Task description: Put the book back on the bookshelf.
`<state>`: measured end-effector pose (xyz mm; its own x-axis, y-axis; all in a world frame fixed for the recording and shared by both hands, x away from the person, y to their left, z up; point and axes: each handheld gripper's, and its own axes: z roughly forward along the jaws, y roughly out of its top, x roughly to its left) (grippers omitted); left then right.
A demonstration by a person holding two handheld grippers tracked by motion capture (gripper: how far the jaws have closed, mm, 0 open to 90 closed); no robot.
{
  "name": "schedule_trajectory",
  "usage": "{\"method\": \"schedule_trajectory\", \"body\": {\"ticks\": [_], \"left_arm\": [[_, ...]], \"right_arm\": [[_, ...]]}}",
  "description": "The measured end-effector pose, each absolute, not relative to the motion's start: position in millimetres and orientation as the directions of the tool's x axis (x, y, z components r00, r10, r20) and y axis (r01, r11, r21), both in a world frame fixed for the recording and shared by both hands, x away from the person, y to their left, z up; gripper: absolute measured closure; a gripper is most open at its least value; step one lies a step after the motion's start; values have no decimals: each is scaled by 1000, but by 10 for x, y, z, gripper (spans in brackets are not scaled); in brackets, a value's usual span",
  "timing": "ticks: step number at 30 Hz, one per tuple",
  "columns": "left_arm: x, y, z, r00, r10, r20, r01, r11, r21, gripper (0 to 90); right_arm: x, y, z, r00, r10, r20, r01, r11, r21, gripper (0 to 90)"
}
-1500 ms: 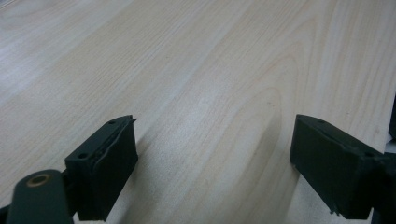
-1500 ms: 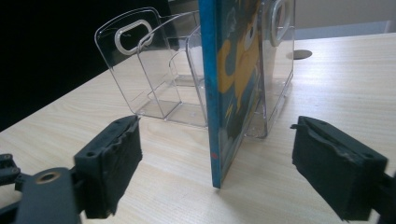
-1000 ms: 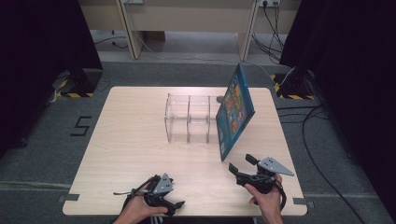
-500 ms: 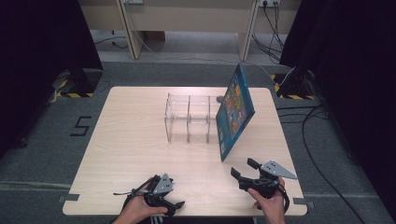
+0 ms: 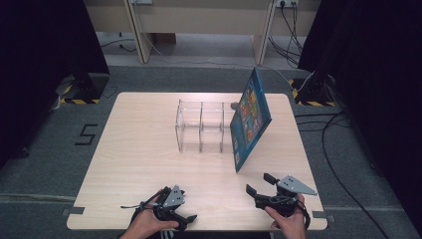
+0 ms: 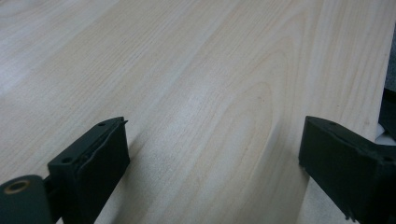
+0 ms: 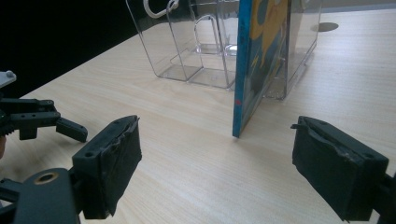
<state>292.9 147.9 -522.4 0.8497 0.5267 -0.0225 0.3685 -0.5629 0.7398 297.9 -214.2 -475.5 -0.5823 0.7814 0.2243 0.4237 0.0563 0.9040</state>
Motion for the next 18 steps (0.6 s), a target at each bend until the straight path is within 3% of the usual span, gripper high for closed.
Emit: {"method": "schedule_trajectory", "body": {"ticks": [18], "left_arm": [[2929, 1480, -5225, 850, 527, -22, 368, -563, 740, 73]], "right_arm": [[2854, -2169, -4771, -591, 781, 200, 434, 99, 895, 162]]}}
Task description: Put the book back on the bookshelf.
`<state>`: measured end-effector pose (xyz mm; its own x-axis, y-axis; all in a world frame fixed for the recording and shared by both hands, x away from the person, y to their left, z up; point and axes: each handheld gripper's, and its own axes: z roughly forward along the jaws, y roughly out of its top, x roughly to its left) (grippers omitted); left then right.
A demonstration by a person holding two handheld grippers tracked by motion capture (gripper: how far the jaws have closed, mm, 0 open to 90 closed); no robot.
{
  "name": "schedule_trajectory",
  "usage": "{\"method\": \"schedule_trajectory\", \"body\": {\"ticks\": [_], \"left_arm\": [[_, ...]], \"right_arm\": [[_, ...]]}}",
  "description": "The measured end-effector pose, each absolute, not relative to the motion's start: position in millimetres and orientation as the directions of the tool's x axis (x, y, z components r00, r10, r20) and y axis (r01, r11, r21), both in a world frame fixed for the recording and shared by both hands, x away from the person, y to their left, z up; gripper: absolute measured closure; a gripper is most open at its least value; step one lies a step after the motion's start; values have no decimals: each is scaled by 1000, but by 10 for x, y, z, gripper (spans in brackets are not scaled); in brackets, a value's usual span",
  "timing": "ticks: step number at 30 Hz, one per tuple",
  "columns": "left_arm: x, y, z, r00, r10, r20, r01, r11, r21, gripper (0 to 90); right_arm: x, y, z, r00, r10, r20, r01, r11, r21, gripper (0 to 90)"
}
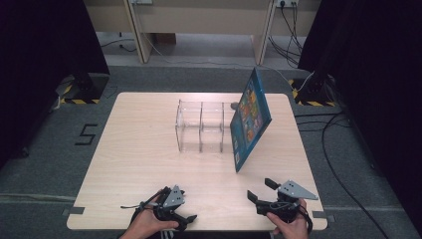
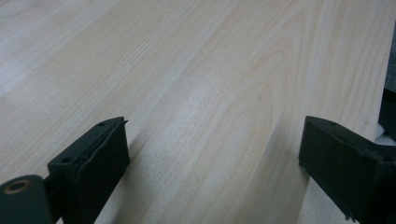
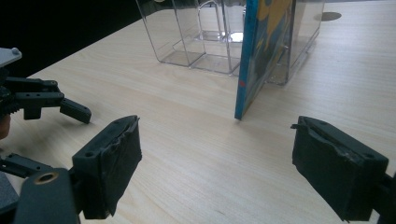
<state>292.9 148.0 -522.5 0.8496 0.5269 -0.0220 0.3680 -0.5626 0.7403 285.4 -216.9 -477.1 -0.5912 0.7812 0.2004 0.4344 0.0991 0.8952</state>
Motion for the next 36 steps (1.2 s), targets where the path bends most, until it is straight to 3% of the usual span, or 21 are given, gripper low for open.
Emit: {"method": "schedule_trajectory", "body": {"ticks": [16, 36], "left_arm": [[2930, 1480, -5225, 850, 526, -22, 368, -562, 741, 73], [2928, 1482, -5226, 850, 526, -20, 366, -563, 741, 71]], "right_arm": [[2735, -2246, -4767, -580, 800, 155, 425, 134, 895, 159], [2554, -2304, -4867, -594, 797, 106, 482, 247, 840, 159]]}}
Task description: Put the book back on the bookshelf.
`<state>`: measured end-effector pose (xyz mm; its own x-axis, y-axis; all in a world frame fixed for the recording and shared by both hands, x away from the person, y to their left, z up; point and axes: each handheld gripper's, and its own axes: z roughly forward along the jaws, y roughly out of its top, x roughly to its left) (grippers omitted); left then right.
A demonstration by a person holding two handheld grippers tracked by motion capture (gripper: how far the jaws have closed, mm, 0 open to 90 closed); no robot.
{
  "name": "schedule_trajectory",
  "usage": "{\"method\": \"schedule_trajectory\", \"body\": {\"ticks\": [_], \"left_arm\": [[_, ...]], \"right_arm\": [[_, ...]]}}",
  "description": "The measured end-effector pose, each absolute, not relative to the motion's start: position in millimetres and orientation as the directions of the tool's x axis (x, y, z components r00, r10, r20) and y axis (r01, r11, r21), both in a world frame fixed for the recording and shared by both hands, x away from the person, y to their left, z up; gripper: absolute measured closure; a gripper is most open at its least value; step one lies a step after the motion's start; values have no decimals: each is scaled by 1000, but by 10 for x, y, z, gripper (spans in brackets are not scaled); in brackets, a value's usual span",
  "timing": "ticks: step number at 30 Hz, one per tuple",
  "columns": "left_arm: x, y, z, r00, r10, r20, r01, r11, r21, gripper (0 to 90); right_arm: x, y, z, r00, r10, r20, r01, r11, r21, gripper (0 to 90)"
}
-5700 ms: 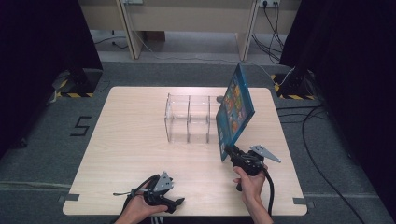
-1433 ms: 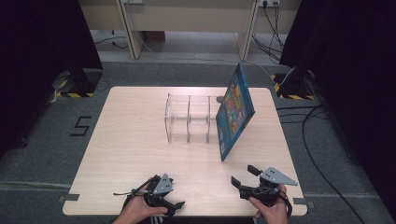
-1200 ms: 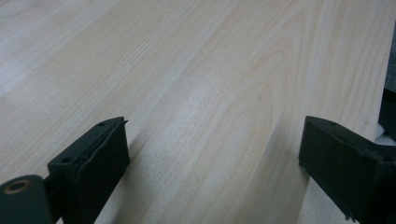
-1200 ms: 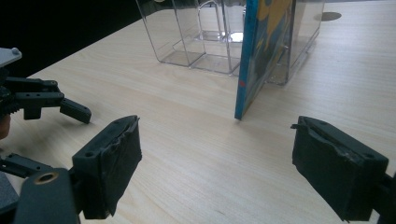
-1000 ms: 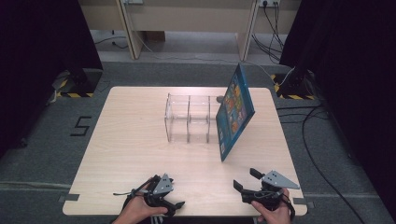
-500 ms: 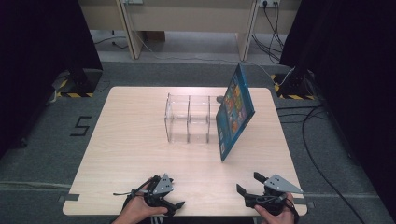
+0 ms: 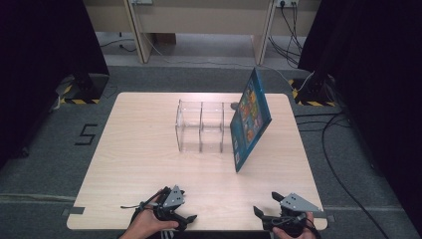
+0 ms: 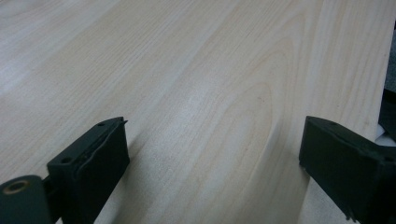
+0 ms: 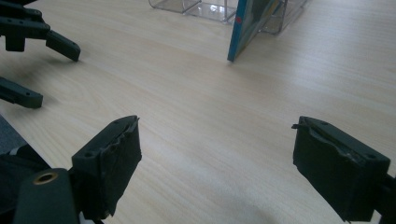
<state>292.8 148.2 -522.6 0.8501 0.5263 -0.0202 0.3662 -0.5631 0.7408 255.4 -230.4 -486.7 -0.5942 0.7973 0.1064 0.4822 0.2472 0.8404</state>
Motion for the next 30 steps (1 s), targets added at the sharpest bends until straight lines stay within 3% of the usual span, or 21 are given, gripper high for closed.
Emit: {"method": "schedule_trajectory", "body": {"ticks": [30], "left_arm": [[2926, 1480, -5225, 851, 524, -22, 367, -565, 739, 69]], "right_arm": [[2509, -2304, -5036, -609, 790, 74, 589, 388, 709, 161]]}}
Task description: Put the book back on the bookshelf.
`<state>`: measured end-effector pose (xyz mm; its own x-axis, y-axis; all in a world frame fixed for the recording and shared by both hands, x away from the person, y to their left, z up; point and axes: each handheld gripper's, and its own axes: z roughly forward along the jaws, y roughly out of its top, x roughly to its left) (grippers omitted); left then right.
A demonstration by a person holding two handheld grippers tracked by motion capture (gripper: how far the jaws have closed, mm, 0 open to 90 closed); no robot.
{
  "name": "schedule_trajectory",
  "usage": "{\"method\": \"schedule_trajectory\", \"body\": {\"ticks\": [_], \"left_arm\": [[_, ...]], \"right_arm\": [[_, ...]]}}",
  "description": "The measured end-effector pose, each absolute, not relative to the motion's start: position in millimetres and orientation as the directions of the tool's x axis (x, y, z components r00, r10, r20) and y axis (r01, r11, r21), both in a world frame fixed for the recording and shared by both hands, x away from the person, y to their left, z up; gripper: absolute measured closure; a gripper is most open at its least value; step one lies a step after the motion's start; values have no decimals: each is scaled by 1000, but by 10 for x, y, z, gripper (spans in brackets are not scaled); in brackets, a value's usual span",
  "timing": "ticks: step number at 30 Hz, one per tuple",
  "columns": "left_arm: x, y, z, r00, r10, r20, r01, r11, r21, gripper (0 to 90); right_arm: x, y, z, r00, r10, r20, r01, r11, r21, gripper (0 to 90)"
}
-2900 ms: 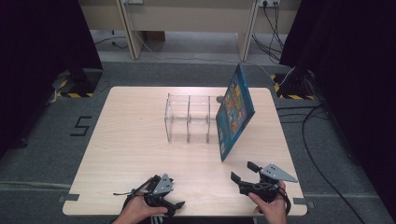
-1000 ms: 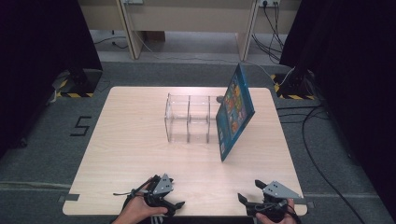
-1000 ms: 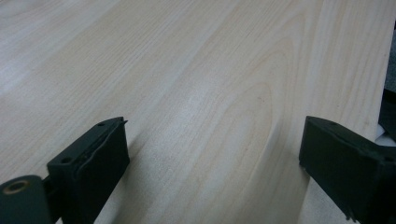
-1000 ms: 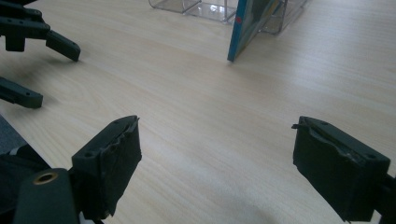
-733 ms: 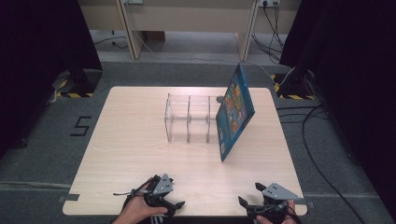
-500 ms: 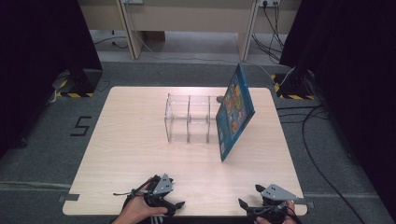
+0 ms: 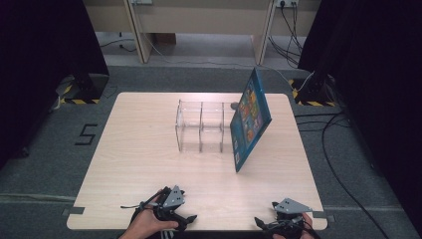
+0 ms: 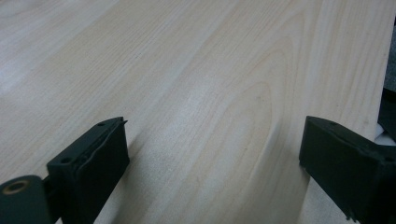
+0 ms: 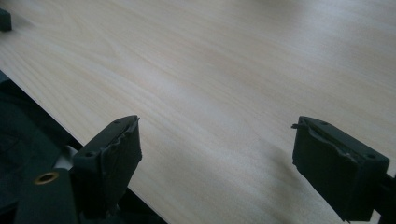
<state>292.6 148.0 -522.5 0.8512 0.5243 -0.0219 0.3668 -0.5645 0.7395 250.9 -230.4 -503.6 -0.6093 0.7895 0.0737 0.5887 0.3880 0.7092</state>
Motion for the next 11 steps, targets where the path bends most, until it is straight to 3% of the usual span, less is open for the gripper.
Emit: {"method": "schedule_trajectory", "body": {"ticks": [11], "left_arm": [[2925, 1476, -5224, 853, 522, -21, 366, -569, 737, 61]], "right_arm": [[2514, -2274, -5059, -616, 785, 58, 603, 423, 677, 165]]}}
